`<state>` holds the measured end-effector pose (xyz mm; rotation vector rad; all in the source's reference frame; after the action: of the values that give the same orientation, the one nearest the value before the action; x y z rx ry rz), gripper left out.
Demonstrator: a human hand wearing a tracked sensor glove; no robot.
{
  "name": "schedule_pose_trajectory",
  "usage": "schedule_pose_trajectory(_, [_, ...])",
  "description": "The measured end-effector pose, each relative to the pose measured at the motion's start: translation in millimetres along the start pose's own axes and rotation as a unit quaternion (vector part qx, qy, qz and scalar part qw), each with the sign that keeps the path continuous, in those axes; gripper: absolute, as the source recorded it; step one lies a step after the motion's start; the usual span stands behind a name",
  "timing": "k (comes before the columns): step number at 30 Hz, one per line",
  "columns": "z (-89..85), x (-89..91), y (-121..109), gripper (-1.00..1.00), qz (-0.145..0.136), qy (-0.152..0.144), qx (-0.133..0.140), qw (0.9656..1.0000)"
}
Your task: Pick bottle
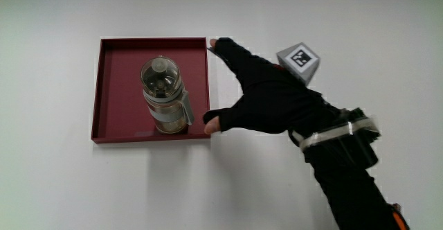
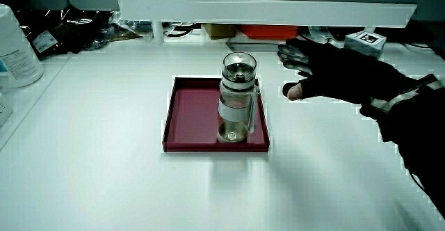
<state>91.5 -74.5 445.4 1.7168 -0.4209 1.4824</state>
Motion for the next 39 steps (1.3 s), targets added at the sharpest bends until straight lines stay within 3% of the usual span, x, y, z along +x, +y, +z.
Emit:
schedule_pose_trajectory(3, [-7.5,9.7,12,0.00,-0.001,0.001,-0.008,1.0000])
schedule_pose_trajectory(4, [-11.2,10.4,15,0.00,-0.001,0.023,-0.015,0.9996])
schedule_pose_trajectory(5, [-13.0,13.9,18,0.00,-0.008,0.003,-0.010,0.9999])
schedule_pose_trajectory(9, [-24.2,27.3,30,0.00,-0.008,0.007,-0.014,0.9998])
schedule_pose_trajectory(10, [-27.4,29.2,32,0.00,-0.009,0.024,-0.024,0.9994])
schedule_pose_trajectory(12, [-31.8,34.3,37,0.00,-0.016,0.009,-0.019,0.9997])
schedule_pose_trajectory(15, [-37.7,41.2,43,0.00,-0.024,0.009,-0.019,0.9995])
schedule_pose_trajectory(19, [-40.7,50.9,47,0.00,-0.014,0.032,-0.013,0.9993])
schedule_pose_trajectory(30, [-40.7,56.0,45,0.00,-0.008,0.047,0.011,0.9988])
schedule_pose_trajectory(39, [-39.9,58.7,44,0.47,0.019,0.047,0.052,0.9974])
